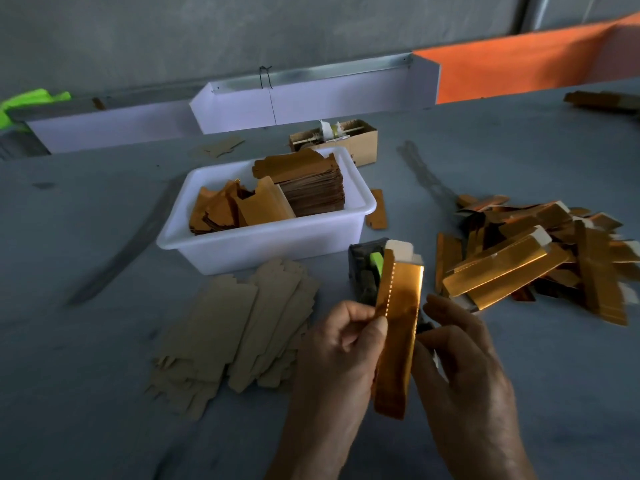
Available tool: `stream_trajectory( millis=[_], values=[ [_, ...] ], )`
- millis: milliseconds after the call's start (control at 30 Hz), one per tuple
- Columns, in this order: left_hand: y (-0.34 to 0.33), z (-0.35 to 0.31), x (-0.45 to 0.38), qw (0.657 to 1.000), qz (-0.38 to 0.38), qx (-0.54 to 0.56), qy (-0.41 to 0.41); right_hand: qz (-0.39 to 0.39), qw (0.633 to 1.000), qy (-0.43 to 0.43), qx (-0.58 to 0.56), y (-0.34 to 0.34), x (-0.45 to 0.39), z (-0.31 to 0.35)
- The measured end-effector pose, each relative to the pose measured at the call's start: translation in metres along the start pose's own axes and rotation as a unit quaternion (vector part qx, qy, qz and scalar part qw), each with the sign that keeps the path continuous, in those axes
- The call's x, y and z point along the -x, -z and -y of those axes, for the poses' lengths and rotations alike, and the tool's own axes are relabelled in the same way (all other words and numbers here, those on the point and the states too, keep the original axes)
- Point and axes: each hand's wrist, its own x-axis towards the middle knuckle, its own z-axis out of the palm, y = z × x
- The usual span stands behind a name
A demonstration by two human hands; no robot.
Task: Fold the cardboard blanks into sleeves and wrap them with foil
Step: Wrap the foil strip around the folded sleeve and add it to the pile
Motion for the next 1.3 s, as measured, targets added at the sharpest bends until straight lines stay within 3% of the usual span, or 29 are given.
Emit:
stream_trajectory(
  millis=[167,433,667,833,900,1100,1300],
  values=[
    [-0.002,0.0,0.001,0.999,0.016,-0.04,0.0,-0.006,0.999,0.037,0.038,0.0,0.0,0.001],
    [-0.004,-0.001,-0.004,0.998,0.014,-0.045,0.04,0.057,0.994,0.05,0.083,0.01,-0.009,0.006],
    [0.0,-0.008,-0.004,0.997,0.012,0.028,0.075,0.026,0.999,-0.022,-0.01,0.036,-0.022,0.019],
    [0.001,-0.012,-0.002,0.995,0.006,0.062,0.08,0.161,0.978,-0.039,-0.123,0.051,-0.031,0.043],
    [0.0,-0.013,-0.001,0.994,0.004,0.071,0.085,0.203,0.975,-0.016,-0.092,0.048,-0.03,0.045],
    [0.001,-0.013,0.003,0.993,0.015,0.064,0.098,0.223,0.974,0.034,-0.005,0.046,-0.032,0.047],
    [0.001,-0.015,0.006,0.993,0.037,0.067,0.094,0.194,0.981,0.018,0.022,0.042,-0.034,0.04]
  ],
)
